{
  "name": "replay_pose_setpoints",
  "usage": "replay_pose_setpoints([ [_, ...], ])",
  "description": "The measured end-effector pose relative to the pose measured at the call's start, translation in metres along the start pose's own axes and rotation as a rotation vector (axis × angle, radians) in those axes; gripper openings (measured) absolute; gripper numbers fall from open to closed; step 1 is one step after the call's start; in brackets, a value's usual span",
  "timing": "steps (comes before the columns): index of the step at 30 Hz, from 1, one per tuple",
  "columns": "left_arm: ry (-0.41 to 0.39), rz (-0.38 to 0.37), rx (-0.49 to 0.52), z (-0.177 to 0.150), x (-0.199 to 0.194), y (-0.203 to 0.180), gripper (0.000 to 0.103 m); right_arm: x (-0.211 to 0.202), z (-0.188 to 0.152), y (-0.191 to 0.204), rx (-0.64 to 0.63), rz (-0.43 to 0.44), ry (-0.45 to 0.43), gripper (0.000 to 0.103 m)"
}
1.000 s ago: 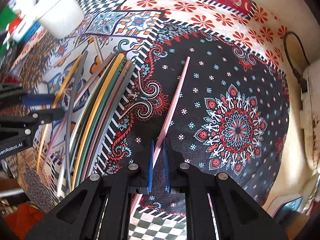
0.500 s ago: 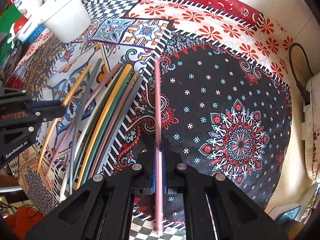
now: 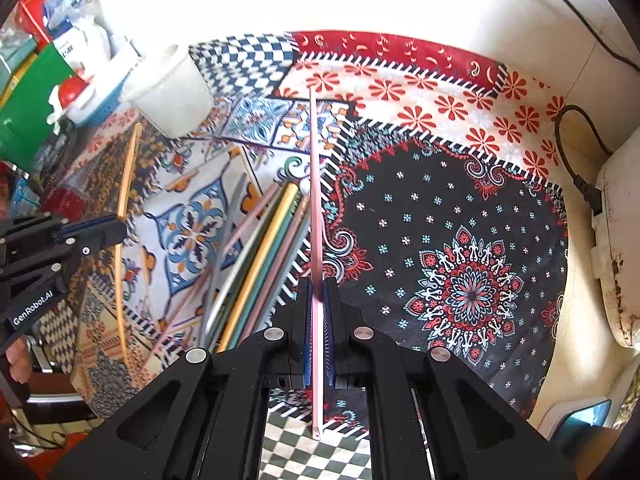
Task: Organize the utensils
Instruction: 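Lift both chopsticks upright and carry them above the white cup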
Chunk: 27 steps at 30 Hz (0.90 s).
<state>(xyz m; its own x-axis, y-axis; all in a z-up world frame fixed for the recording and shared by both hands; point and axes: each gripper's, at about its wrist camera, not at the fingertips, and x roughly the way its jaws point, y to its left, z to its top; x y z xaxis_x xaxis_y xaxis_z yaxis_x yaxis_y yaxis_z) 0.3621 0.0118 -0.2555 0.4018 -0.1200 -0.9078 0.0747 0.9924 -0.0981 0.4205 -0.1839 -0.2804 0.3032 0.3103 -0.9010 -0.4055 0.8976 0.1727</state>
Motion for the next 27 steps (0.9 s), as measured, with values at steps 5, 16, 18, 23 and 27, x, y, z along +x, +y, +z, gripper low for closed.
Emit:
replay_pose_setpoints([
  [5,-0.059,-0.004,-0.059,0.004,-0.019,0.003,0.004,-0.017,-0.002,0.011,0.017,0.038,-0.061,0.005],
  [16,-0.229,0.044,-0.095,0.010,-0.071,0.014,0.004,-0.061,0.017,0.036,-0.027,0.103,-0.189,0.001],
  [18,-0.250,0.040,-0.115,0.013,-0.080,0.019,0.004,-0.067,0.021,0.040,-0.044,0.094,-0.211,0.001],
  [23,-0.302,0.034,-0.159,0.018,-0.099,0.030,0.004,-0.059,0.031,0.042,-0.077,0.071,-0.194,0.001],
  [27,-0.343,0.039,-0.189,0.020,-0.109,0.037,0.004,-0.040,0.040,0.039,-0.085,0.048,-0.147,0.002],
])
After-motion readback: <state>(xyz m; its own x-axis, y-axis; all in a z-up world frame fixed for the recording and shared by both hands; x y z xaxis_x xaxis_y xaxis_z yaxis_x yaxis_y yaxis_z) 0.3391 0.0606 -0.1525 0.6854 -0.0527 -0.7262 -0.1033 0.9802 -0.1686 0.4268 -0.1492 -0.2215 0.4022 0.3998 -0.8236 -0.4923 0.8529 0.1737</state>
